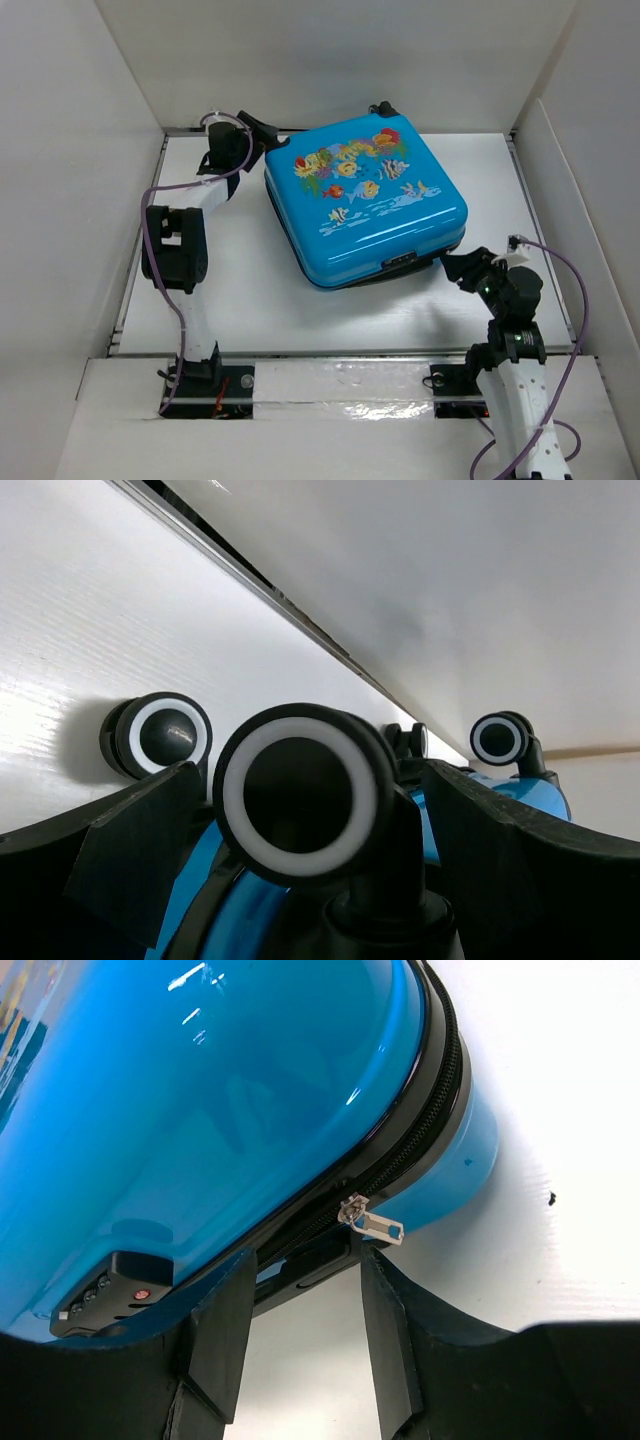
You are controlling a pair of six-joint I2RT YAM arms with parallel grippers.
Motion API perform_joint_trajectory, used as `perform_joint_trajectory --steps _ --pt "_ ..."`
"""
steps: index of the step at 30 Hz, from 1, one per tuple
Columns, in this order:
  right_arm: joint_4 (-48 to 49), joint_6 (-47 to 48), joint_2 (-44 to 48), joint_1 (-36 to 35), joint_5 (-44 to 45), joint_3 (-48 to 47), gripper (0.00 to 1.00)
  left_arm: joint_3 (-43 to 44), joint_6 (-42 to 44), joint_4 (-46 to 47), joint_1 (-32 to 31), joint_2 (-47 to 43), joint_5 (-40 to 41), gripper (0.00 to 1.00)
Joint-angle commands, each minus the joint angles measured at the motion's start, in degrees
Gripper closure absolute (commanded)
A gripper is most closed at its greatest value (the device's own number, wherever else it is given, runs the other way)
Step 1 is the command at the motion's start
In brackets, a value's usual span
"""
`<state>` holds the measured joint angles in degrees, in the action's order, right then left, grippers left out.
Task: Pack the luggage
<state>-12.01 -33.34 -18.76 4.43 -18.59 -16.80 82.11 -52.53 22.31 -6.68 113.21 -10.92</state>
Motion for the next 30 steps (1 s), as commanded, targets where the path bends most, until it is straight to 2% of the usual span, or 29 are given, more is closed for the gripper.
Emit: perform_joint_trajectory --steps 1,5,11,14,15,17,18,21,22,26,30 --pt "1.64 1.00 -0.13 -0.38 -1.62 -2.19 0.48 2.88 1.03 -0.94 -0.09 -1.24 -0.60 0.07" --pt "1.82 1.09 -0.48 -0.38 -1.71 -2.19 0.48 4.99 -0.19 -0.16 -0.09 1.40 -2.26 0.08" --pt "1.82 1.09 -0.40 -0.38 -2.15 -2.19 0.47 1.31 -7.13 9.41 -0.09 3.42 -4.90 0.13" --pt "1.73 1.09 -0.13 -0.38 -2.77 -2.10 0.47 -0.10 -9.07 14.07 -0.09 3.60 -4.90 0.23" --pt "1.73 1.09 -0.22 -0.38 -3.03 -2.10 0.48 -1.84 -10.82 17.74 -0.09 2.99 -5.08 0.38" --pt "1.81 1.09 -0.05 -0.38 -3.21 -2.01 0.47 -3.26 -12.32 20.31 -0.09 2.37 -5.43 0.50" --pt "1.82 1.17 -0.04 -0.38 -3.38 -2.01 0.47 -3.70 -12.85 21.19 -0.09 1.59 -6.04 0.62" --pt "2.25 1.09 -0.22 -0.38 -3.47 -1.92 0.47 -3.36 -13.30 21.38 -0.09 -0.52 -7.10 0.81" --pt "2.17 1.00 -0.13 -0.38 -3.56 -1.92 0.46 -3.36 -13.38 20.77 -0.61 -1.40 -7.19 0.84" --pt "2.25 0.56 -0.48 -0.38 -2.77 -1.84 0.28 -1.60 -13.21 15.50 -0.62 -4.92 -7.19 0.92" --pt "2.25 0.03 -0.31 -0.38 -1.54 -1.92 0.27 4.10 -11.98 8.47 -0.62 -6.50 -8.33 0.96"
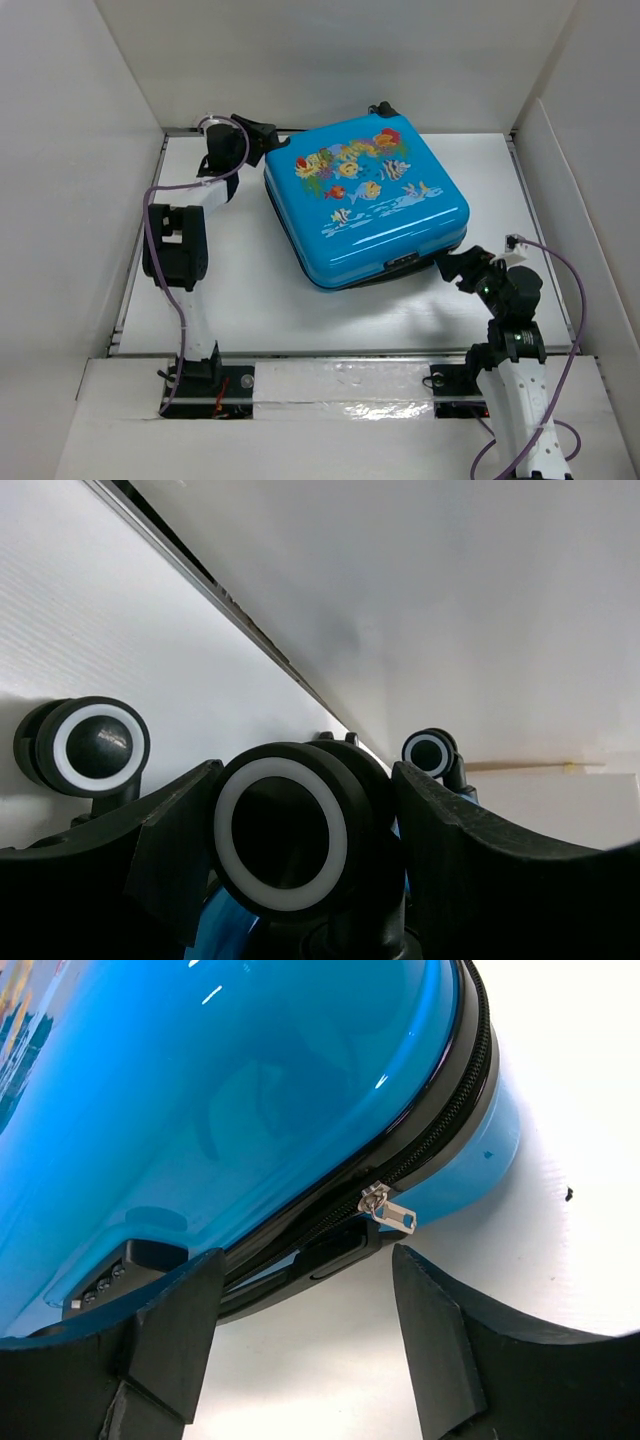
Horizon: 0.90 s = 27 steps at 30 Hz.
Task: Pack the luggage
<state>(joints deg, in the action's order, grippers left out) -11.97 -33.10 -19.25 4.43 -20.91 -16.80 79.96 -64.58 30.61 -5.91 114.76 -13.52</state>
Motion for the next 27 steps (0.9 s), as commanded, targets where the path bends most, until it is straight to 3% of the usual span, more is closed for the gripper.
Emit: perform_joint_trajectory --steps 1,5,8,17,23,27 --pt "2.21 -0.38 0.35 -0.91 1.13 -2.01 0.24 6.69 0.15 -0.46 -1.38 -8.41 -5.82 0.96" --pt "1.07 -0.65 0.96 -1.53 1.75 -2.54 0.06 8.63 0.07 -3.09 -1.38 -9.55 -6.08 1.00" --pt "1.07 -0.82 1.31 -1.53 2.27 -2.63 0.01 9.24 -0.46 -3.89 -1.38 -10.61 -6.78 1.00" --pt "-1.30 -1.26 1.75 -2.05 4.82 -8.51 0.00 10.04 -2.39 -5.13 -1.91 -12.28 -10.12 1.00" --pt "-0.61 -0.82 -0.70 -2.05 8.87 -12.56 0.00 1.60 -7.83 2.95 -2.44 -14.13 -13.19 1.00" --pt "0.19 -0.91 -1.67 -2.58 8.42 -13.35 0.00 6.06 -12.23 3.06 -2.44 -14.47 -16.97 1.00"
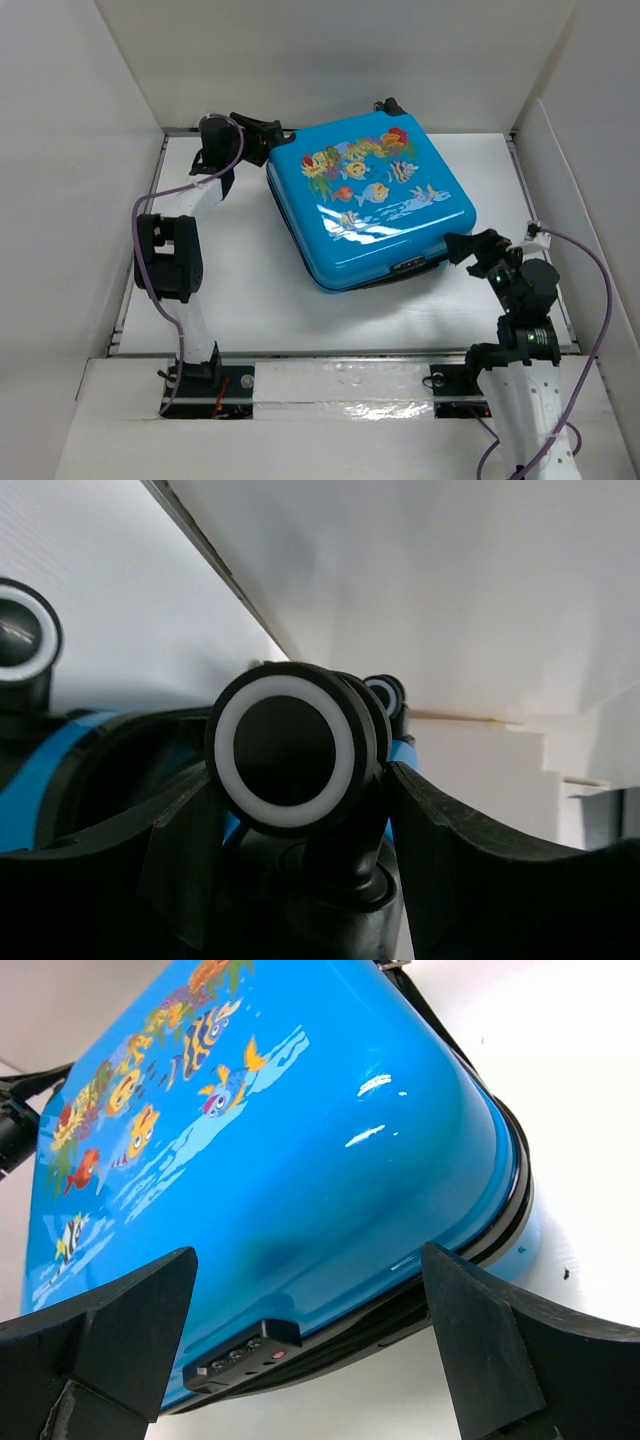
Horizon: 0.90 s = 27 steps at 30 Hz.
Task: Pack the luggage
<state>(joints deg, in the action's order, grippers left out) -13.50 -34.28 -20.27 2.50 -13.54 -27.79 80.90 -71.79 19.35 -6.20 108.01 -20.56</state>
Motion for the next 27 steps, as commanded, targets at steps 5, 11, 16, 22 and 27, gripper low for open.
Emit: perform_joint_trajectory --steps 5,11,16,22,27 --pt "3.64 0.36 -3.80 -0.66 0.45 -2.09 0.00 7.95 -8.36 12.64 -2.15 -9.04 -11.61 1.00" --pt "6.46 0.18 -7.14 -0.66 0.80 -2.62 0.00 -2.48 -17.41 21.42 -3.65 -10.00 -13.37 1.00" --pt "7.61 0.53 -10.75 -0.66 0.36 -4.20 0.00 -7.43 -14.89 21.61 -1.81 -11.23 -13.19 1.00" --pt "8.14 0.80 -11.54 -1.18 0.80 -4.64 0.00 -4.53 -0.69 8.90 0.57 -16.08 -6.50 1.00" --pt "7.17 1.32 -11.98 -1.18 1.76 -6.75 0.00 3.19 -3.53 8.16 -1.00 -13.43 -10.82 1.00"
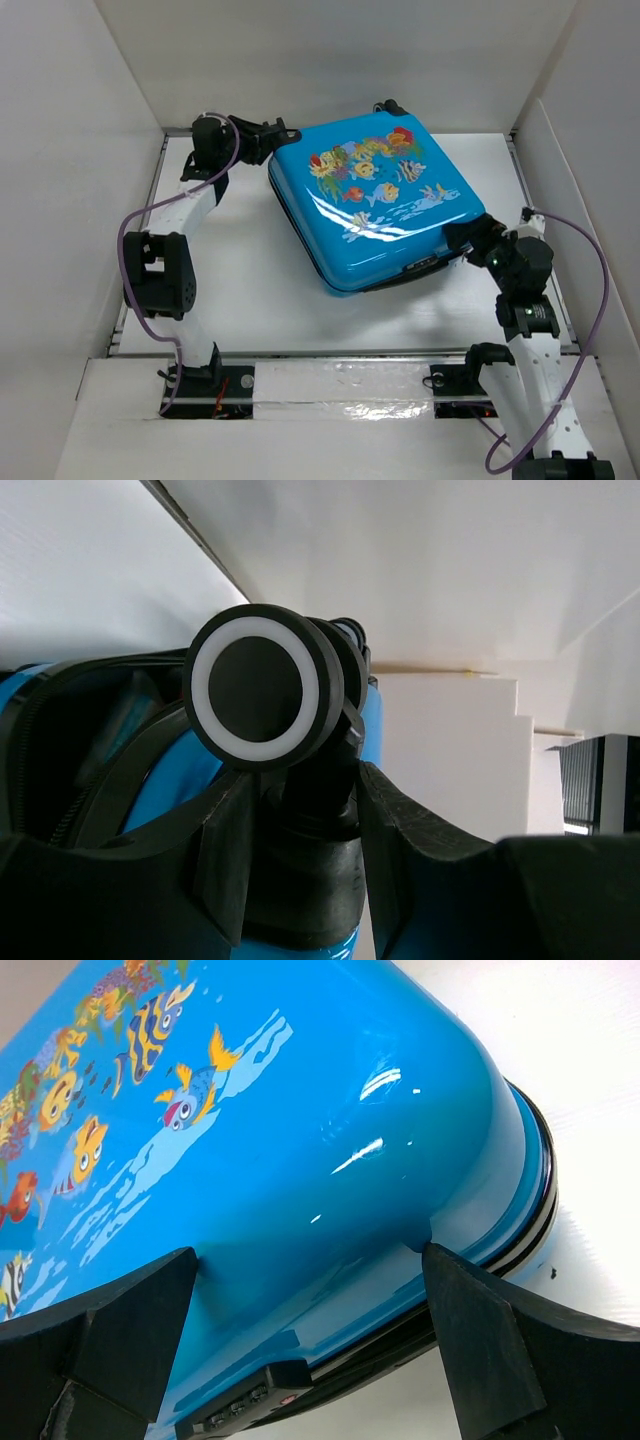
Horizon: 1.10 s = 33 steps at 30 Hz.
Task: Pack the luggage
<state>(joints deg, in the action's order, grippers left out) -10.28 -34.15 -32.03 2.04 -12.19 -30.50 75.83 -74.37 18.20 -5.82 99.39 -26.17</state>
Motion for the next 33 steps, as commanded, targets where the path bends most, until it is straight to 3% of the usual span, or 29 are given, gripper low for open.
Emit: perform_joint_trajectory --steps 1,6,9,18,22,33 --pt "3.78 1.37 -0.31 -0.73 1.36 -4.30 0.00 9.06 -1.30 9.40 -1.38 -4.91 -5.46 1.00" --pt "3.16 1.28 -1.63 -0.73 1.11 -6.24 0.00 12.67 -5.42 8.96 -1.38 -3.77 -7.39 1.00" --pt "3.60 1.02 -2.68 -0.73 0.58 -7.38 0.00 11.01 -9.91 14.76 -2.17 -3.50 -8.81 1.00" --pt "3.43 1.28 -2.77 -0.73 1.20 -7.47 0.00 6.17 -6.14 13.09 2.39 -1.93 -8.54 1.00" --pt "2.81 1.63 -2.51 -0.73 1.20 -6.68 0.00 6.87 -6.14 13.88 2.40 2.90 -9.68 1.00" --pt "2.46 2.60 -3.57 -0.73 1.99 -5.89 0.00 -0.68 -5.52 17.92 2.92 5.11 -10.83 1.00"
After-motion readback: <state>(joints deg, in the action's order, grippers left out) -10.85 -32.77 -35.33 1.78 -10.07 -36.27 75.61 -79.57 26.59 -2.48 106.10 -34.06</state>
